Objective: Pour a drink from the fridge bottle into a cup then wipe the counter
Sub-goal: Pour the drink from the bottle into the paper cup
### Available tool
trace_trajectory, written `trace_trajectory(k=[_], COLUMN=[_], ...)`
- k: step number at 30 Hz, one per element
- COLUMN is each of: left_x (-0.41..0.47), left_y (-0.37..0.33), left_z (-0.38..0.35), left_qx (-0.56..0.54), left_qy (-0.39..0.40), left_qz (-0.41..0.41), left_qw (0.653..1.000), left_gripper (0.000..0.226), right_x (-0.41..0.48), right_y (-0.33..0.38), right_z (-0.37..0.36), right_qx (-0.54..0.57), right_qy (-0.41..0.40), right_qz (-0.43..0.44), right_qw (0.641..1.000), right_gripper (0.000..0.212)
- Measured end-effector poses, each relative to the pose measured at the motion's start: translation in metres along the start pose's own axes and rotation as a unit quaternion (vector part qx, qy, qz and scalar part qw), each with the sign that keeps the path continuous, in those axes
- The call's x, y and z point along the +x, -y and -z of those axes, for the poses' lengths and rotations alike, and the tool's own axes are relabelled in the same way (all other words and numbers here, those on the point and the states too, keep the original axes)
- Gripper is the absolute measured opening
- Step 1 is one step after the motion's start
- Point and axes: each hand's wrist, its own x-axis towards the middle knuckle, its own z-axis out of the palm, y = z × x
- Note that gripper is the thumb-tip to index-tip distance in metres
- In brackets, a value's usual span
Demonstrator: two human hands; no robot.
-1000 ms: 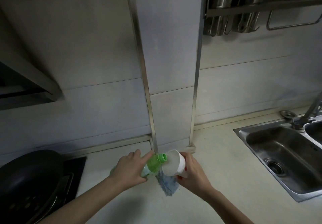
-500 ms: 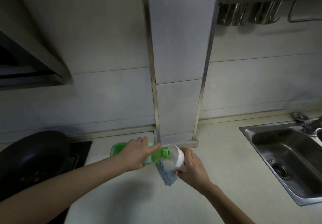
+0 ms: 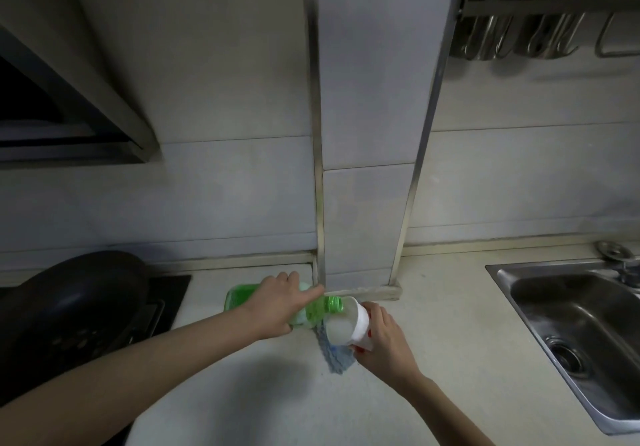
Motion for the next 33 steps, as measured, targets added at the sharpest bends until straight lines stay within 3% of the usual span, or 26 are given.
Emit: trace_trajectory(k=[23,33], left_x=[-0.023,-0.031], left_y=[0.009,0.002], left_z=[0.012,0.013], left_qx=[0.017,0.028], left_qy=[-0.010,-0.006], left_qz=[0.028,0.032], left_qw=[0.999,0.999], left_gripper=[0.082,0.081], right_x=[-0.004,-0.008], right_y=[0.003,0.014], right_z=[-0.018,-0.018], right_qx=[0.035,0.138], right_qy=[0.019,-0.006], right_qz=[-0.005,-0.037], right_qw=[0.999,0.990], right_gripper=[0.083,0.081])
